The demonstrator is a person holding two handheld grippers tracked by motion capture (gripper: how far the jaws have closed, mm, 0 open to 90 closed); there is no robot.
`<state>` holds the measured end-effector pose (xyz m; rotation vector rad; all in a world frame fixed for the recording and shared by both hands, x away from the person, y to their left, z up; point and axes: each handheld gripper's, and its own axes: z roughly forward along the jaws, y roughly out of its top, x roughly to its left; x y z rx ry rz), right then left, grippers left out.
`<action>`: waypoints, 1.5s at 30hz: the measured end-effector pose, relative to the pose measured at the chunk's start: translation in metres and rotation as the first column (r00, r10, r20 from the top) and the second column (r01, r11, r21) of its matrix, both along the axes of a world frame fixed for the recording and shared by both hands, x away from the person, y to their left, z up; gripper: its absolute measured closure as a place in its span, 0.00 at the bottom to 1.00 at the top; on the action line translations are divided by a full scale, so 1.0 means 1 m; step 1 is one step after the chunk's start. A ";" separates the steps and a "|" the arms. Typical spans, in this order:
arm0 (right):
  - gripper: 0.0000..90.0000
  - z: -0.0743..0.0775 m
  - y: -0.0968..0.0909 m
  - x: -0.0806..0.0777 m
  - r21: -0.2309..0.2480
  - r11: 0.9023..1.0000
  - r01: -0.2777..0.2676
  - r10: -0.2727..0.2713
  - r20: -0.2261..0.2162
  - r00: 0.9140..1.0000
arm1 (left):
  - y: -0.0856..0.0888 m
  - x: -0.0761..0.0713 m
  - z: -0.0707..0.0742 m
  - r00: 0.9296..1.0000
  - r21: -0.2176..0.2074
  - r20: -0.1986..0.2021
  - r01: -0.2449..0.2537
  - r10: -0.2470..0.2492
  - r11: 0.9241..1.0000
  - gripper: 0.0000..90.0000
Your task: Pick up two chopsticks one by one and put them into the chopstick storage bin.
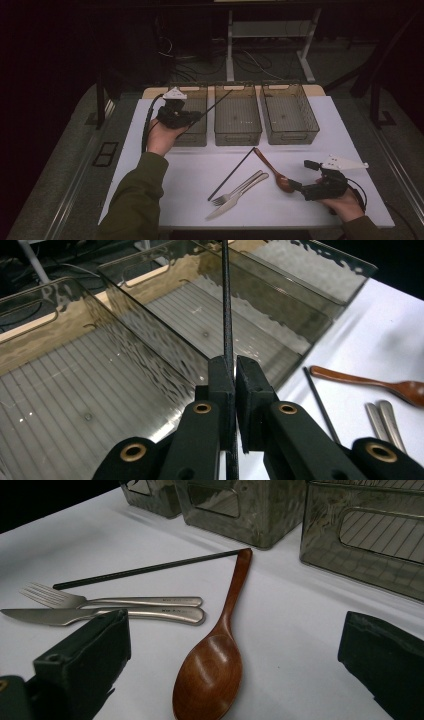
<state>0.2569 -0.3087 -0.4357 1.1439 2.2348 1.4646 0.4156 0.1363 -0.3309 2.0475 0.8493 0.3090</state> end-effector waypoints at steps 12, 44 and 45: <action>0.00 0.000 0.000 0.000 0.002 1.000 0.002 -0.002 0.000 1.000 | 0.017 0.033 0.002 0.994 0.029 -0.007 -0.105 0.105 0.994 0.95; 0.00 0.001 -0.001 -0.001 0.001 1.000 0.001 -0.001 0.003 1.000 | 0.028 0.075 -0.052 0.952 0.220 -0.116 -0.254 0.284 0.942 0.95; 0.00 0.001 -0.002 -0.001 0.000 1.000 0.000 0.000 0.004 1.000 | 0.028 0.075 -0.052 0.950 0.224 -0.121 -0.255 0.286 0.941 0.95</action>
